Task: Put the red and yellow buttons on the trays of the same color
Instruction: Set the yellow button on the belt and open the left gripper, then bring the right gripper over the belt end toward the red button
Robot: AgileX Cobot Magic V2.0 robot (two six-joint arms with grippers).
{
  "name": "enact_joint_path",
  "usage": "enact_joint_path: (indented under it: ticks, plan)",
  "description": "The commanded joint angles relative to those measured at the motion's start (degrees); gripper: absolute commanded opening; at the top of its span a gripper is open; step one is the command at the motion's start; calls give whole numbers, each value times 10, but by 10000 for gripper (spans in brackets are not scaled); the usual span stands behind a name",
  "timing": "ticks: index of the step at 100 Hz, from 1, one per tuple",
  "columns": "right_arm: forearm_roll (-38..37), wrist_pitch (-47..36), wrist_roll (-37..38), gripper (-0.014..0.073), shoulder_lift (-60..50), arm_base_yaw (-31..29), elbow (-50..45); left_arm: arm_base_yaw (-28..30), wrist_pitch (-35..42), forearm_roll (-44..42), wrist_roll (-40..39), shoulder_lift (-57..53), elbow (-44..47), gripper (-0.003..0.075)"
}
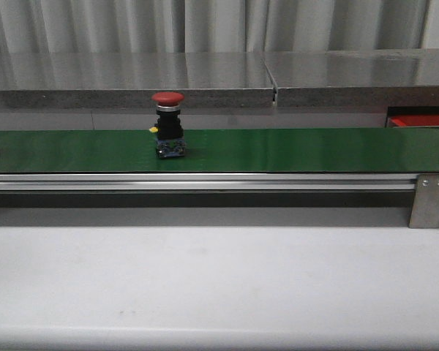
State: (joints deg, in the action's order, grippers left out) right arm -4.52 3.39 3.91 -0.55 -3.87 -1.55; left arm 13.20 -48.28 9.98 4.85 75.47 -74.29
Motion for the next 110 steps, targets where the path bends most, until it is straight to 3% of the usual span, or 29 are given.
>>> enact_joint_path:
  ticks: [1,15,32,41,53,70,110]
  plan:
    - [-7,-42,0,-117,-11,1,13,-16,121,17,24,-93,62,689]
    - [-7,-42,0,-117,-11,1,13,-68,190,17,52,-205,162,689]
    - [-7,-42,0,-117,-11,1,13,-101,193,12,52,-305,250,688]
    - [-7,-43,0,-117,-11,1,13,-101,195,12,52,-348,285,635]
    - [-7,-43,0,-117,-11,1,13,-101,199,12,52,-396,321,420]
    - [-7,-43,0,-117,-11,1,13,-101,199,12,52,-444,339,-22]
    - [-7,-54,0,-117,-11,1,13,-101,195,12,52,-449,340,-20]
